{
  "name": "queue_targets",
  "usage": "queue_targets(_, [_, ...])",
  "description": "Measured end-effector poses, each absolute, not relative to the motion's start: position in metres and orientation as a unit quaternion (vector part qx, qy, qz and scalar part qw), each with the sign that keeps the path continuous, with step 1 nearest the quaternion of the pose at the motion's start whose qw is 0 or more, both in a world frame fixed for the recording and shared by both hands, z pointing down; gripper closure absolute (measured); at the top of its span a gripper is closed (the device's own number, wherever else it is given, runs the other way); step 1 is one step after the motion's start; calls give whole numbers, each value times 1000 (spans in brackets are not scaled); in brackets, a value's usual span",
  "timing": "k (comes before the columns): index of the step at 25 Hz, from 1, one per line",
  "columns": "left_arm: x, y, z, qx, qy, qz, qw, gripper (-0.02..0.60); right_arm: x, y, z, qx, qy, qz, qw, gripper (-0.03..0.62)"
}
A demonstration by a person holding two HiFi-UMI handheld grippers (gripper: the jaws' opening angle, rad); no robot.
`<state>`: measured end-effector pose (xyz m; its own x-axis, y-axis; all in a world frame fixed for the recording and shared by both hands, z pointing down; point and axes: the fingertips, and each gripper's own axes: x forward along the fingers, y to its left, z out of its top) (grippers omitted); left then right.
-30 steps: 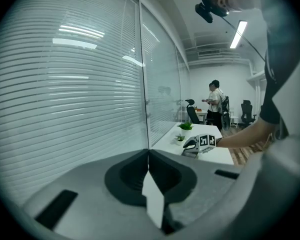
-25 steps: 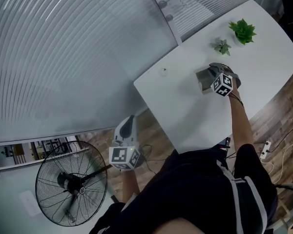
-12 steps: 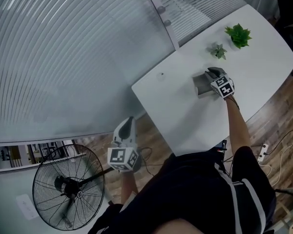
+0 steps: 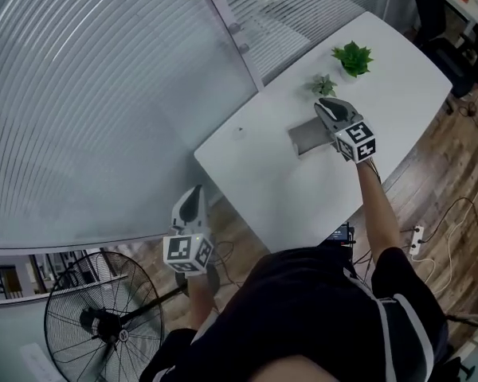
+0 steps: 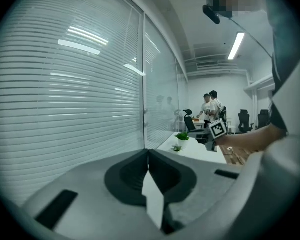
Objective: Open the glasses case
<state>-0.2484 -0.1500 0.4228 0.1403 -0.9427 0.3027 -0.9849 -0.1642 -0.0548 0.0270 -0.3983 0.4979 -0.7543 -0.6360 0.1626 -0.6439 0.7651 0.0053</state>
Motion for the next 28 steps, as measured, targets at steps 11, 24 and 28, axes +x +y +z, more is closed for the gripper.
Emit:
queue_targets(11, [-228, -151, 387, 768, -630, 113, 19, 580, 87, -243, 363, 469, -881, -47, 37, 579])
queue_targets(24, [-221, -156, 371, 771, -629, 102, 0, 581, 101, -220, 366, 489, -872, 2, 3, 579])
queue_targets(28, [-222, -156, 371, 769, -632, 100, 2, 581, 99, -220, 363, 492, -870, -6, 8, 579])
